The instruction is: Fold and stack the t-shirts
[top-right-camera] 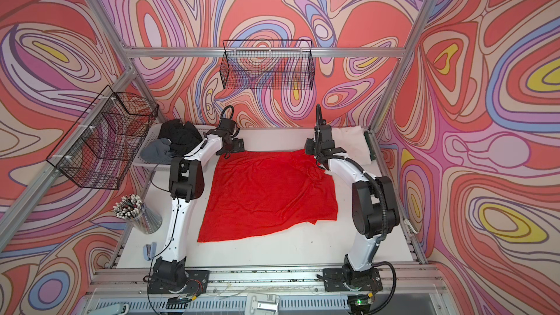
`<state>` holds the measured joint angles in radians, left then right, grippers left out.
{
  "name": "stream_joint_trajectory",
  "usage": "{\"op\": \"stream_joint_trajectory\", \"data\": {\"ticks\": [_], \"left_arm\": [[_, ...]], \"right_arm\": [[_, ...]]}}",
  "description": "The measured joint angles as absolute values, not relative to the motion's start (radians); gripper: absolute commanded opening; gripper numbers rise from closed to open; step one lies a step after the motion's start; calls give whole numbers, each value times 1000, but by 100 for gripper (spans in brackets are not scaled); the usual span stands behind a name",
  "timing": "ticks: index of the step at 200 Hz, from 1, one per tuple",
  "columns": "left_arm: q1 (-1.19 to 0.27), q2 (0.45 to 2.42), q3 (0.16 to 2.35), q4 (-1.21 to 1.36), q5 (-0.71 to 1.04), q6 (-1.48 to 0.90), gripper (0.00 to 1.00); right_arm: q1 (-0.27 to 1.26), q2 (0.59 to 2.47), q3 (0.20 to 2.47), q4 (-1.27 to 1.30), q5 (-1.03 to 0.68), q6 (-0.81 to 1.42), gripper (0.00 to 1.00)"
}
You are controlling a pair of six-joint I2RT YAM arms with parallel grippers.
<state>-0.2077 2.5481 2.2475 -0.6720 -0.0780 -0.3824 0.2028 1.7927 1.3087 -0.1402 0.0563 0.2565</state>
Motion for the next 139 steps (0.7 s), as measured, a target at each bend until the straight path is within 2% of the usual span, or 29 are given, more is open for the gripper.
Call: {"op": "stream_joint_trajectory", "data": {"ticks": [6,19,42,64,80,89,107,120,139], "left_arm": [[-208,2555,2260,-677,-77,-383,88],[-208,2566,2281,-688,-74,-387,66],[-207,2570,2290,-704,-55,-386,45],[-207,2577,2302,-718,-49,-387,36],[-207,2585,2315,-723,-44,-385,23],[-206,2585,2317,-728,-44,-384,22],[-205,2585,2317,-737,-45,-378,5],[-204,2585,2317,-743,-46,-374,0],[-204,2572,2299,-746,-53,-367,0]], "right_arm": [[201,1793,1307,-141,53,260,0],[197,1793,1307,-135,41,267,0],[196,1793,1308,-120,21,276,0],[196,1795,1313,-118,3,281,0],[195,1804,1322,-117,-5,282,0],[193,1813,1328,-116,-8,282,0],[189,1833,1346,-125,-9,279,0],[188,1853,1374,-141,-6,274,0],[187,1898,1453,-178,8,261,0]]}}
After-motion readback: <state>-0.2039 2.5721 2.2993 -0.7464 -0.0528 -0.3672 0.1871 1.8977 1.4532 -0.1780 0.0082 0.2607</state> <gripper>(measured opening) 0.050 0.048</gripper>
